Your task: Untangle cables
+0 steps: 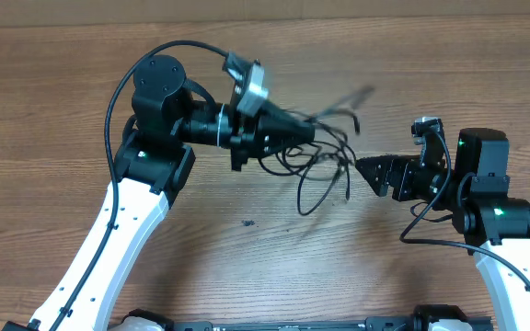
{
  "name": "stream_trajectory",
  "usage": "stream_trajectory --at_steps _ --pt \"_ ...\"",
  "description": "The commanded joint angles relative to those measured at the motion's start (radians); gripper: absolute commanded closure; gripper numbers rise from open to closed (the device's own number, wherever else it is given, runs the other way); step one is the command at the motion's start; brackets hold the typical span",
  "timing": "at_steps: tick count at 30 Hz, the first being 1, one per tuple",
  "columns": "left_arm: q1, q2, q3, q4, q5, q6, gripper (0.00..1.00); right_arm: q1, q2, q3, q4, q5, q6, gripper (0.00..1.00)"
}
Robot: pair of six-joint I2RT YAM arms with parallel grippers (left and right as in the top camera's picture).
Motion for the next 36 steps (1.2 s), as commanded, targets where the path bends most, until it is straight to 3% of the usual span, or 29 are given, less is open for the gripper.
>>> stream_trajectory --at_steps 1,7,13,23,32,36 --pt "0.003 -0.015 0.017 0.008 0.172 0.174 0.96 -0.006 0.0 0.005 0.014 -0.012 -0.006 0.19" --pt "0.003 -0.015 0.017 0.008 0.17 0.174 0.96 -0.006 0.0 0.005 0.02 -0.033 -0.092 0.2" --pt "0.004 -0.015 0.017 0.006 0.083 0.169 0.96 -0.006 0.0 0.005 0.011 -0.229 -0.209 0.2" --pt "0.003 -0.015 0.017 0.008 -0.033 0.17 0.96 -0.005 0.0 0.005 -0.118 -0.387 -0.448 0.19" --pt "0.0 -0.015 0.017 0.012 -0.037 0.16 0.96 0.01 0.0 0.005 -0.12 -0.394 -0.451 0.16" --pt "-0.029 -0.015 0.017 0.011 -0.109 0.124 0.96 0.059 0.0 0.005 -0.116 -0.393 -0.451 0.16"
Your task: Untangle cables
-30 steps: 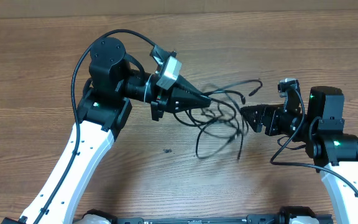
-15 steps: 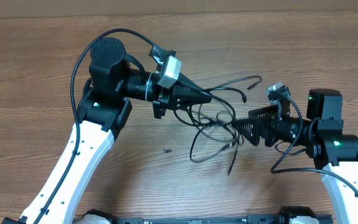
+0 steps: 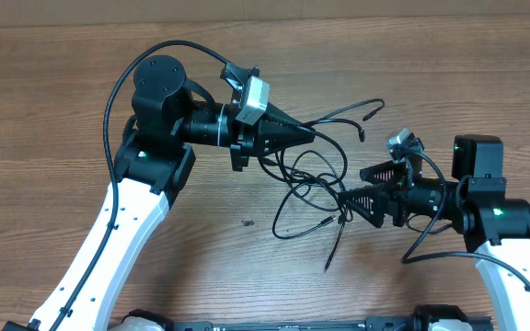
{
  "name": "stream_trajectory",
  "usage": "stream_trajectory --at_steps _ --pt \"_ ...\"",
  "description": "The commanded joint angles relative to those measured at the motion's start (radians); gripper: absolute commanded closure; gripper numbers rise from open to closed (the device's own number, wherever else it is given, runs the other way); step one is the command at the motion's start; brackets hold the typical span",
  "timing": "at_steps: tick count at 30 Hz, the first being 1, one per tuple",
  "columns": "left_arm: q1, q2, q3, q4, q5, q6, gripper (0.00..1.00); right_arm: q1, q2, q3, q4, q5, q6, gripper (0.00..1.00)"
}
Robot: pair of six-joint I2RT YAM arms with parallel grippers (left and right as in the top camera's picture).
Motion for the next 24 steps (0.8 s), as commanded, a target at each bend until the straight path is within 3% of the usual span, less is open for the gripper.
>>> stream_trajectory --at_steps 1,6,11,13,17,24 --pt "-0.036 -0.015 0.017 0.011 -0.083 -0.019 0.96 0.058 0.0 0.005 0.008 -0.02 -0.019 0.16" --pt "-0.092 -0.015 0.017 0.047 -0.113 -0.026 0.96 0.108 0.0 0.005 0.025 0.015 -0.018 0.16" --pt "-0.125 -0.015 0.017 0.16 -0.113 -0.141 0.96 0.109 0.0 0.005 0.029 0.043 -0.013 0.15" --pt "-0.124 -0.015 0.017 0.164 -0.114 -0.146 0.96 0.109 0.0 0.005 0.032 0.062 -0.01 0.24" --pt "-0.119 -0.015 0.017 0.163 -0.122 -0.146 0.96 0.109 0.0 0.005 0.032 0.078 -0.01 0.32" --pt "-0.077 -0.015 0.017 0.119 -0.125 -0.146 0.96 0.109 0.0 0.005 0.051 0.078 -0.006 0.39"
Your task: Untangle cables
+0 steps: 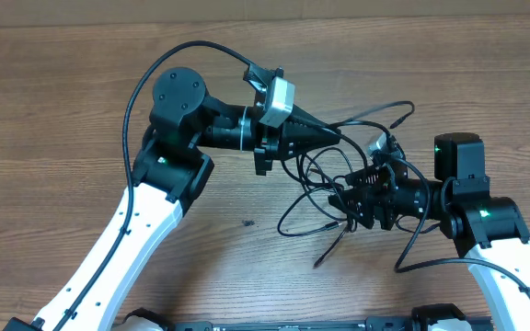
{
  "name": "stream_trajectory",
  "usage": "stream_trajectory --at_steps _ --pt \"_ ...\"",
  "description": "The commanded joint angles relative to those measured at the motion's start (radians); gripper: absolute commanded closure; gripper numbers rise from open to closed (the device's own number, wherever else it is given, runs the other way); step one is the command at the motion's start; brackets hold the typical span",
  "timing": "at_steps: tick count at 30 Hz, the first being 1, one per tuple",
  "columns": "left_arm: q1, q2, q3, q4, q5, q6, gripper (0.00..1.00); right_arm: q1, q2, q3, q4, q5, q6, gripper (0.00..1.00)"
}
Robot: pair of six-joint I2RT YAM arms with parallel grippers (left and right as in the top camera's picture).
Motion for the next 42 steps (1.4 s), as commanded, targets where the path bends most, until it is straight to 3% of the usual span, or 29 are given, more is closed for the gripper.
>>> stream_trajectory --at_steps 1,3,5,8,16,23,24,25,26,30,33,38,42 --pt "0.03 -0.015 0.017 -0.026 -0.015 -0.014 0.96 0.005 0.0 0.005 0.014 0.005 0.003 0.43" --pt "0.033 -0.015 0.017 -0.028 -0.015 -0.029 0.96 0.005 0.0 0.005 0.021 0.005 0.003 0.49" --pt "0.033 -0.015 0.017 -0.027 -0.015 -0.036 0.96 0.005 0.0 0.005 0.025 0.005 0.003 0.68" --pt "0.033 -0.015 0.017 -0.024 -0.015 -0.062 0.96 0.005 0.0 0.005 0.026 0.005 0.003 0.84" --pt "0.018 -0.015 0.017 -0.024 -0.015 -0.073 0.96 0.005 0.0 0.005 0.037 0.02 0.003 0.85" --pt "0.013 -0.015 0.017 -0.023 -0.015 -0.084 0.96 0.005 0.0 0.005 0.038 0.024 0.003 0.54" --pt "0.01 -0.015 0.017 -0.022 -0.015 -0.085 0.96 0.005 0.0 0.005 0.04 0.024 0.003 0.54" --pt "0.006 -0.015 0.017 -0.02 -0.015 -0.089 0.96 0.005 0.0 0.005 0.043 0.024 0.003 0.55" --pt "0.003 -0.015 0.017 -0.02 -0.015 -0.089 0.96 0.005 0.0 0.005 0.046 0.024 0.003 0.63" --pt "0.0 -0.015 0.017 -0.02 -0.015 -0.088 0.96 0.005 0.0 0.005 0.045 0.024 0.003 0.78" --pt "-0.004 -0.014 0.017 -0.021 -0.015 -0.088 0.96 0.005 0.0 0.005 0.045 0.024 0.003 0.94" --pt "-0.003 -0.013 0.017 -0.026 -0.015 -0.088 0.96 0.004 0.0 0.005 0.056 0.036 0.026 0.96" --pt "0.0 -0.013 0.017 -0.077 -0.015 -0.086 0.96 0.004 0.0 0.006 0.134 0.139 0.187 0.96"
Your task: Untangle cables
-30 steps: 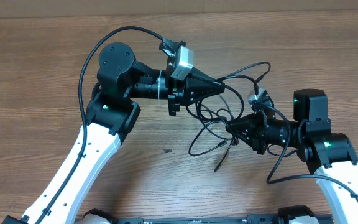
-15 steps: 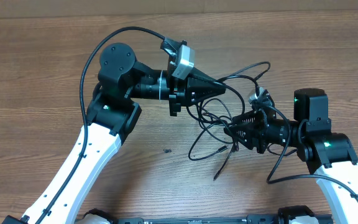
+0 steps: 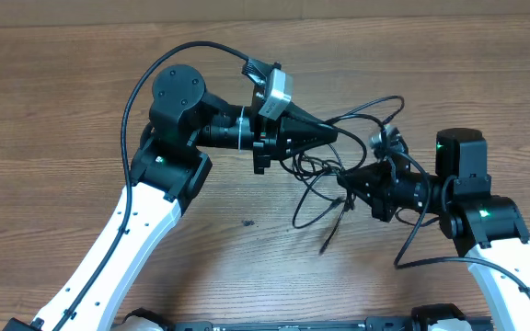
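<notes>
A tangle of thin black cables point(image 3: 318, 168) hangs in loops between the two arms over the wooden table point(image 3: 53, 101). My left gripper point(image 3: 335, 136) points right and is shut on strands at the top of the tangle. From the right, my right gripper point(image 3: 344, 180) has its jaws drawn together on a strand at the tangle's right side. One loop point(image 3: 375, 99) arches up past the right wrist. A loose plug end point(image 3: 327, 244) trails down toward the table.
Each arm's own black wiring point(image 3: 410, 248) loops beside it, separate from the tangle. A small dark speck point(image 3: 245, 222) lies on the table in front of the left arm.
My right gripper, then spread open among the strands, is now shut on one at the tangle's right side. The lower loop has shrunk and shifted right. The left gripper holds nearly the same spot.
At first my left gripper held the tangle and the right gripper sat apart to the right. Then the right gripper stood open at the tangle's lower right. Both arms then shifted right with the right fingers spread among the strands, and now both grippers grip cable.
</notes>
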{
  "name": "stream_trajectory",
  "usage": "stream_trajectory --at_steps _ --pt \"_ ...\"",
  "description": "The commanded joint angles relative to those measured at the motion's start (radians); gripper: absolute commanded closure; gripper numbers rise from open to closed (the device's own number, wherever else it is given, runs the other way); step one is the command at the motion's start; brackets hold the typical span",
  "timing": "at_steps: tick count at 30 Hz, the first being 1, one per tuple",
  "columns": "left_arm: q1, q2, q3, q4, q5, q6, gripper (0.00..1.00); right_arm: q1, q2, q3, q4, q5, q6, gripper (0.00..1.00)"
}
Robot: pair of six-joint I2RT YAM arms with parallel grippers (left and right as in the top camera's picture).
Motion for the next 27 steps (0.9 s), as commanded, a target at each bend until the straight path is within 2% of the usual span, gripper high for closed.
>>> stream_trajectory --at_steps 1,9,14,19,27 --pt "-0.006 -0.013 0.017 -0.028 -0.003 -0.007 0.96 0.004 0.0 0.006 0.055 0.11 0.164 0.96" --pt "-0.006 -0.013 0.017 -0.086 0.004 -0.008 0.96 0.0 0.0 0.006 0.102 0.498 0.512 0.96" --pt "-0.005 -0.013 0.017 -0.111 0.018 -0.007 0.96 -0.036 0.0 0.006 0.099 0.602 0.627 0.96" --pt "0.0 -0.013 0.017 -0.142 0.055 -0.007 0.96 -0.142 0.0 0.006 0.098 0.61 0.656 0.96" --pt "0.062 -0.013 0.017 -0.196 0.055 -0.008 0.96 -0.404 0.0 0.006 0.051 0.609 0.655 0.96"
